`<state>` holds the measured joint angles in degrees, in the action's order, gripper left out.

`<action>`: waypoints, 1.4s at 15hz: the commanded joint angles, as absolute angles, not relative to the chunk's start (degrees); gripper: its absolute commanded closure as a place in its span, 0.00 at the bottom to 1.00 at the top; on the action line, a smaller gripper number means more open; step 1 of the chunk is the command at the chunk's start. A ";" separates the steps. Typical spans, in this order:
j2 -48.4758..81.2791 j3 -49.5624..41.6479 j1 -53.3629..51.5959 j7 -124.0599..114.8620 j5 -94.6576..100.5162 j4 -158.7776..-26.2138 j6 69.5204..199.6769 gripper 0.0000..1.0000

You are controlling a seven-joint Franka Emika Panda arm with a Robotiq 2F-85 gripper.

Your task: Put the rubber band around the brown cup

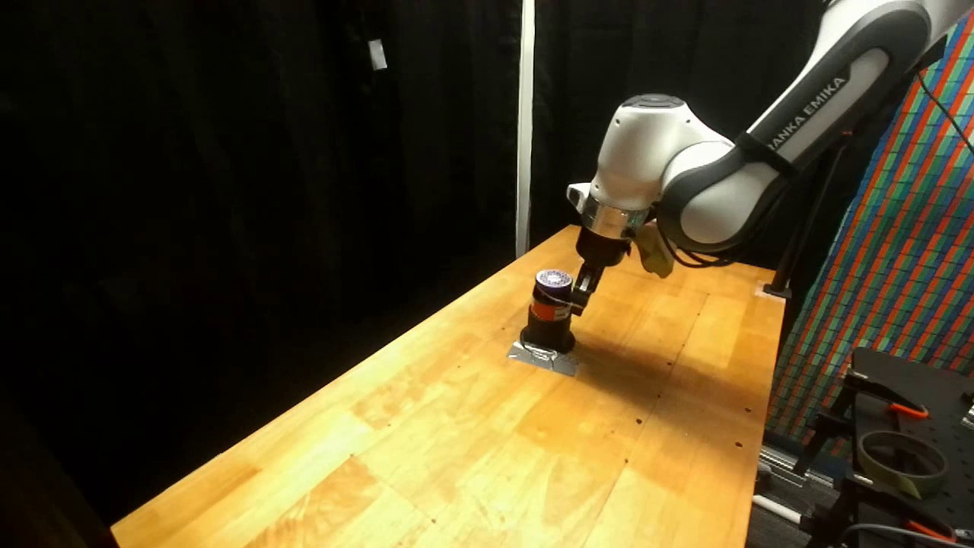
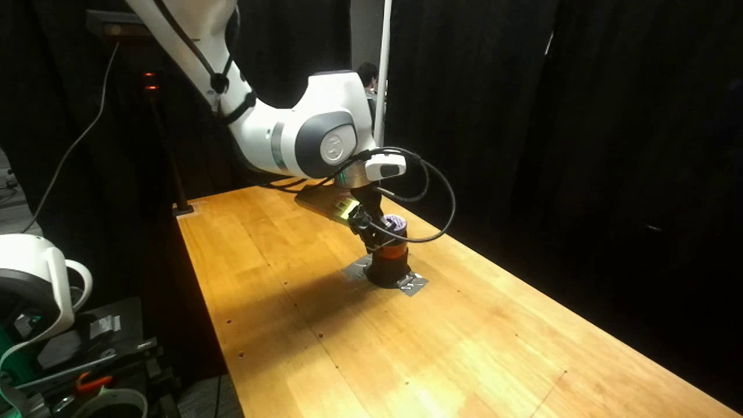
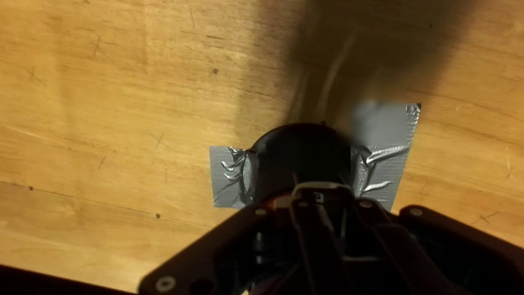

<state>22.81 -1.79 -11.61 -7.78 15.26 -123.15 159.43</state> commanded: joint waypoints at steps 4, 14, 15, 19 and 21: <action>19.46 -23.42 -27.84 -28.80 35.83 -136.75 187.43 0.78; 30.48 -44.05 -53.68 -26.98 18.21 -147.98 214.39 0.80; 32.40 -44.80 -55.79 -26.45 14.68 -148.92 218.31 0.81; 39.64 -44.25 -62.06 -23.95 -1.21 -152.26 233.44 0.80; 42.22 -42.65 -63.57 -24.16 -6.79 -152.73 237.44 0.80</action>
